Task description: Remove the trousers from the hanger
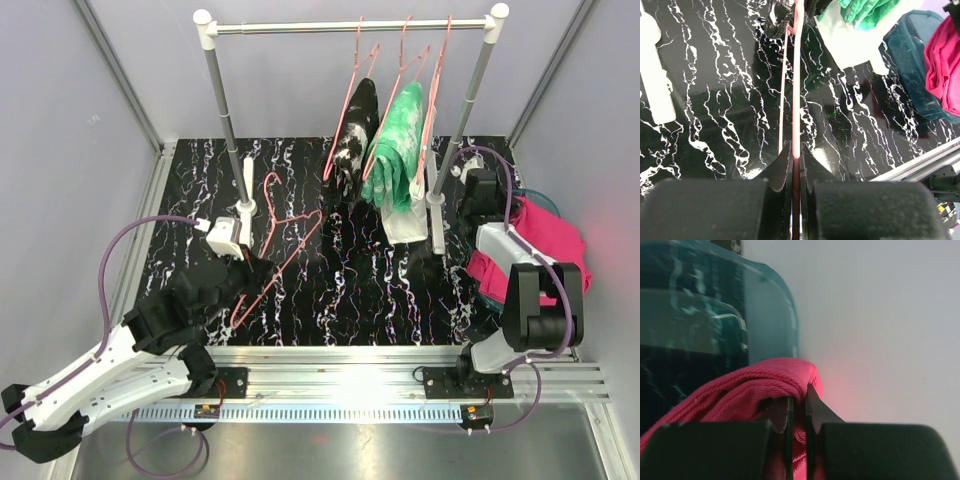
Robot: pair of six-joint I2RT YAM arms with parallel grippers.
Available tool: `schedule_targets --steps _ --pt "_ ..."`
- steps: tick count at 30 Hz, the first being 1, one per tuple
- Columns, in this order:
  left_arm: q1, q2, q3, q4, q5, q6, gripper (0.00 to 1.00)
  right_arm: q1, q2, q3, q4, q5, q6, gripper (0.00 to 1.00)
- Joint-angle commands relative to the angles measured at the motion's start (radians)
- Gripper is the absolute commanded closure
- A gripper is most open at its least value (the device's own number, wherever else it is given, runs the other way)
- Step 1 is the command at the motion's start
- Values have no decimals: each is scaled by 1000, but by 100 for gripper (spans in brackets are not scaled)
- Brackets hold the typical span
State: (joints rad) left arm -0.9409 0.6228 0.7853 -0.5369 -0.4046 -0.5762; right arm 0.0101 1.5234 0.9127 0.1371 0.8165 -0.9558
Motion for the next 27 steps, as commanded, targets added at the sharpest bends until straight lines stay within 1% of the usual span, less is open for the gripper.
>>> schedule_targets --steps 1,3,5,6,7,8,9,10,11,12,13,14,15,16,17,19,20,21,22,23,24,25,27 --pt "-2 -8 54 26 -30 4 100 -2 67 51 53 -163 67 100" --pt "-2 -8 65 17 -33 7 100 -1 98 67 7 -216 122 100" --pt "-2 -11 69 5 -42 9 100 -2 107 75 -62 -304 158 100" --pt "-2 -11 71 2 -43 10 100 -1 109 77 -80 -338 205 100" --pt "-2 -11 72 -1 -46 12 100 -1 109 78 -129 -418 230 100" --pt "-2 -11 74 -8 -48 12 100 -31 109 89 -184 -457 253 100" --pt "-2 -9 78 -8 -46 10 100 -36 112 101 -233 -520 305 100" --pt "-2 -11 80 -9 -45 10 100 -41 113 116 -332 -654 333 100" --pt "-2 -8 81 -11 -43 9 100 -47 119 147 -362 -680 356 100" --pt "-2 -8 83 -12 -40 9 100 -55 139 159 -363 -660 433 100" --pt "-2 -8 89 -12 -40 9 100 -56 149 170 -370 -615 469 98" --pt "-2 -6 92 -20 -39 7 100 -59 156 193 -392 -625 492 94" --pt "-2 -6 98 -21 -37 7 100 -61 164 198 -404 -619 521 87" --pt "-2 -6 106 -26 -39 7 100 -61 165 198 -395 -561 549 76" --pt "-2 -6 111 -34 -40 9 100 -62 162 204 -393 -541 581 62" --pt "-2 -8 121 -43 -46 21 100 -79 136 210 -399 -543 652 50" --pt "-2 -5 127 -49 -54 24 100 -88 120 215 -407 -562 684 46" --pt "-2 5 135 -55 -59 35 100 -99 78 221 -418 -582 766 44" --pt "-2 14 149 -72 -62 42 100 -126 55 241 -447 -629 814 42" --pt "-2 23 175 -81 -71 45 100 -140 31 250 -467 -658 868 35" --pt "-2 38 190 -89 -74 56 100 -154 -15 258 -487 -687 949 31" --pt "-2 46 202 -98 -79 59 100 -166 -38 267 -523 -712 997 28" --pt "-2 55 239 -118 -91 67 100 -190 -103 259 -551 -706 1058 26"
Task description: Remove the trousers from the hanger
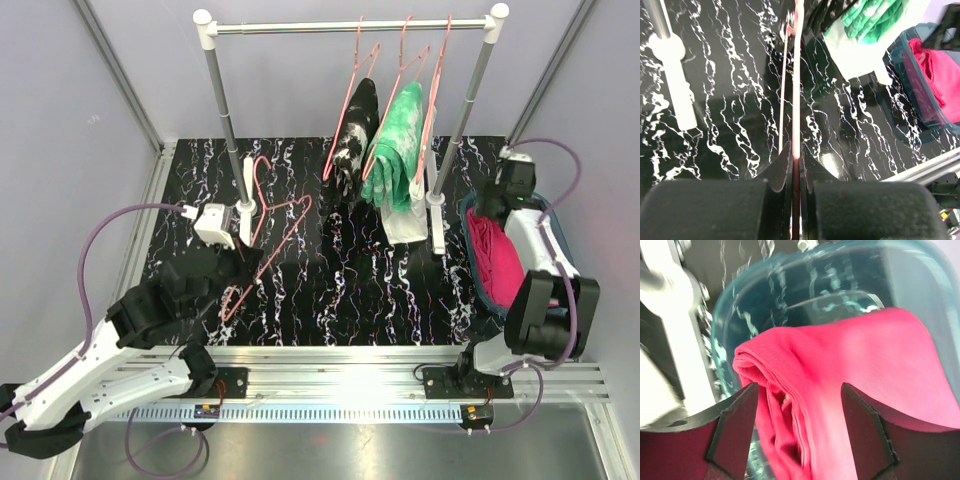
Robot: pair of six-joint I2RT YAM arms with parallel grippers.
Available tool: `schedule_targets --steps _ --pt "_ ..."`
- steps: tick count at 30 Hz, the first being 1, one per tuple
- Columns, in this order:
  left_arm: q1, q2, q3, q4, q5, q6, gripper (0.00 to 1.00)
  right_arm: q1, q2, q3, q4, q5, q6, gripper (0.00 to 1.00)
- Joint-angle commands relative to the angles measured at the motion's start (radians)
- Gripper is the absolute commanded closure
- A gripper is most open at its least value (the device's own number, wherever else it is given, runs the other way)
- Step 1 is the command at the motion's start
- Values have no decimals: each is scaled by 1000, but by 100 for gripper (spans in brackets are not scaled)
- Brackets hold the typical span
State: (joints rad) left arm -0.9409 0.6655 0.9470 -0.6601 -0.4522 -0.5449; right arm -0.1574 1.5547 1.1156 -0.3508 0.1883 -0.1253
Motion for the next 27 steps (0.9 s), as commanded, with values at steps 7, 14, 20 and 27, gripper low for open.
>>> schedule_targets --steps 7,14,20,27 --pt "-2 43 142 -7 -45 45 100 -125 -174 -108 -40 73 345 18" --pt "-2 98 248 -78 -81 57 100 -200 57 -206 45 -59 426 11" --pt "-2 164 381 -173 -183 98 100 -200 156 -109 -14 -216 411 6" --pt "1 262 478 -193 -224 151 100 -199 -223 -11 -164 -116 412 1"
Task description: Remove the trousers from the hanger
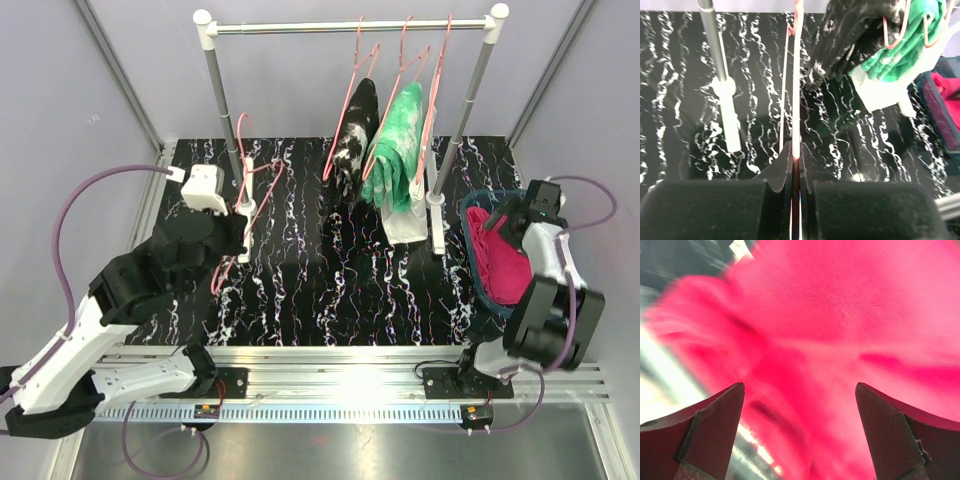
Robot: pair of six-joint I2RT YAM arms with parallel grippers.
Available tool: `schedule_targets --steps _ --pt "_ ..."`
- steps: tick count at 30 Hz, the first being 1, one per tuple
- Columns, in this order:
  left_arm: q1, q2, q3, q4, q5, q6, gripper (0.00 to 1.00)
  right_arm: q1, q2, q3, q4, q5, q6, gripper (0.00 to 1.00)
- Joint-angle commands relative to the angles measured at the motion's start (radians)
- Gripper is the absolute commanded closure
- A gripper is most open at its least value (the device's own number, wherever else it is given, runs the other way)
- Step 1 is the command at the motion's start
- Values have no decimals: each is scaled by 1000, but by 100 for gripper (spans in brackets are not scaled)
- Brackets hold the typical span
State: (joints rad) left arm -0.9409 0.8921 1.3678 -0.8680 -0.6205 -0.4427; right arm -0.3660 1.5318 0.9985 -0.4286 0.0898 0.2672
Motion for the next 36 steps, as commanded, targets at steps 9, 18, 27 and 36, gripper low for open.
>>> schedule_targets --steps 9,18,27,36 --pt "89 194 157 161 -39 196 100 12 -625 149 -214 -248 107 1" --pt "125 195 60 610 -33 380 100 27 -841 54 -141 -686 234 1" --pt "319 370 267 618 120 386 100 102 -875 124 -226 -622 244 1" --pt "418 525 384 610 269 328 100 208 -920 172 -311 -602 156 1"
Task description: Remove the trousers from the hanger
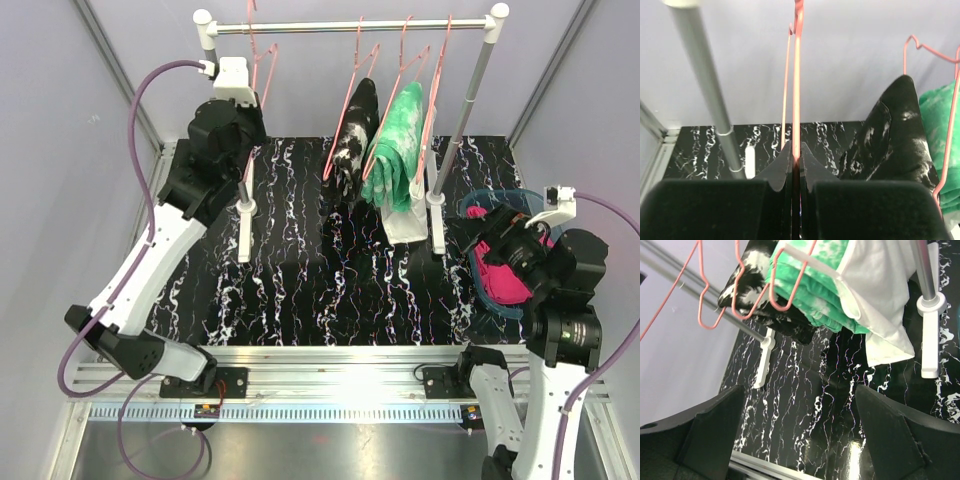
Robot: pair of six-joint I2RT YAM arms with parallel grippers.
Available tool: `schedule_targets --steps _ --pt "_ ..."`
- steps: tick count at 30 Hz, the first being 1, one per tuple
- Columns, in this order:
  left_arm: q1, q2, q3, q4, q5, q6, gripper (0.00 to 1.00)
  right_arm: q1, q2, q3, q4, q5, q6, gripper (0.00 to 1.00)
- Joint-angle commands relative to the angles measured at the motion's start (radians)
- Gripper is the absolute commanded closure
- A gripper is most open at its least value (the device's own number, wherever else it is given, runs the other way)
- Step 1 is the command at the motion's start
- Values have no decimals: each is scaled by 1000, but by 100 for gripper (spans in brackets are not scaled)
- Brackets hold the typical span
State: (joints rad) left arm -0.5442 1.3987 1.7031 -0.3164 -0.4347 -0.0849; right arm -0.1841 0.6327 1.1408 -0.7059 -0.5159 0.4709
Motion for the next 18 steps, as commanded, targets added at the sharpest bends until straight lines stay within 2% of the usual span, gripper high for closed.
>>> schedule_targets --steps 1,11,14,17,18 --pt "26 26 47 56 88 -41 100 35 -24 27 -38 7 -55 0" --pt "76 37 3 39 117 -127 98 55 -13 74 -102 34 -106 1" --pt "79 13 -25 42 125 -131 68 81 18 144 -173 115 -173 1" --pt "87 2 -31 27 146 -145 53 138 53 235 -262 348 -224 1" --pt "89 0 -25 7 155 -147 46 164 59 269 -271 373 -229 1"
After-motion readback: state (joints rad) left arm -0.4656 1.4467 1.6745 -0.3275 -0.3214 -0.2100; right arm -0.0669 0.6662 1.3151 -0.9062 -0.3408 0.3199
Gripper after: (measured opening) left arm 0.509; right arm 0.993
